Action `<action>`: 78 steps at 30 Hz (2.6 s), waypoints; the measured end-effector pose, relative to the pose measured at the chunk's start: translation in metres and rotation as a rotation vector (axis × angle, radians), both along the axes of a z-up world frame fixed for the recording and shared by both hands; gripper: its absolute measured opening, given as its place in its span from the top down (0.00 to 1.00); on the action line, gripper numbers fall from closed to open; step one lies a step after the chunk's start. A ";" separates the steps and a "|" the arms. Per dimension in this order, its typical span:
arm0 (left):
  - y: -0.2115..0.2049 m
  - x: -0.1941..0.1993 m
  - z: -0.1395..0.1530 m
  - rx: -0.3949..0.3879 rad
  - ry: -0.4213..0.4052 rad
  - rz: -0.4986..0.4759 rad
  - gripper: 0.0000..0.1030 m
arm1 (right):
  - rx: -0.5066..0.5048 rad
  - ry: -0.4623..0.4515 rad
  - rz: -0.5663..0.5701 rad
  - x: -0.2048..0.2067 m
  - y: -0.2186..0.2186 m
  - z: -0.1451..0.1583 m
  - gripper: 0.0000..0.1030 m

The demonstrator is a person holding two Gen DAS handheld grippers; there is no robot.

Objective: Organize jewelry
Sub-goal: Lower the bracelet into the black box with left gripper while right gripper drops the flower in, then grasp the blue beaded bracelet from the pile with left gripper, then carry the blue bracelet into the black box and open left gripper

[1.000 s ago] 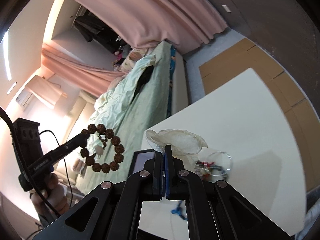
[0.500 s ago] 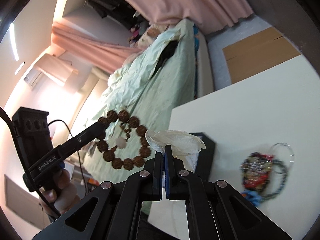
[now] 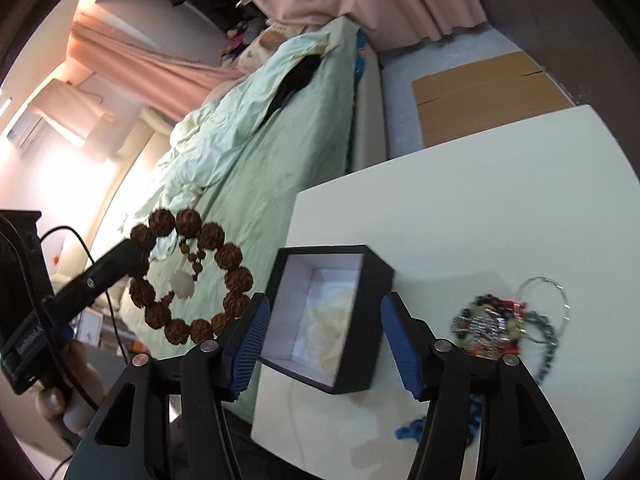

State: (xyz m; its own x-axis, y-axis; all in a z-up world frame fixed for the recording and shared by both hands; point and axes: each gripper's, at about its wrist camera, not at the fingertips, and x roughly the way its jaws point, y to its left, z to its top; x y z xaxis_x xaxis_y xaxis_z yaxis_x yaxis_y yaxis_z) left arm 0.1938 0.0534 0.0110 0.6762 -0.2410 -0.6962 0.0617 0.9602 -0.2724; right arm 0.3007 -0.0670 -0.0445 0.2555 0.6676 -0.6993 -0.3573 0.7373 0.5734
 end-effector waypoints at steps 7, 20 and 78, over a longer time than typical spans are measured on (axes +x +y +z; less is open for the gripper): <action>-0.011 0.011 -0.023 0.009 0.081 0.006 0.80 | -0.013 -0.004 -0.044 -0.009 -0.023 0.005 0.43; -0.015 0.009 -0.028 0.019 0.136 0.075 0.32 | 0.080 0.051 -0.150 -0.001 -0.071 0.002 0.43; -0.142 0.040 -0.091 0.142 0.363 -0.212 0.88 | -0.037 0.153 0.012 -0.010 -0.092 -0.026 0.45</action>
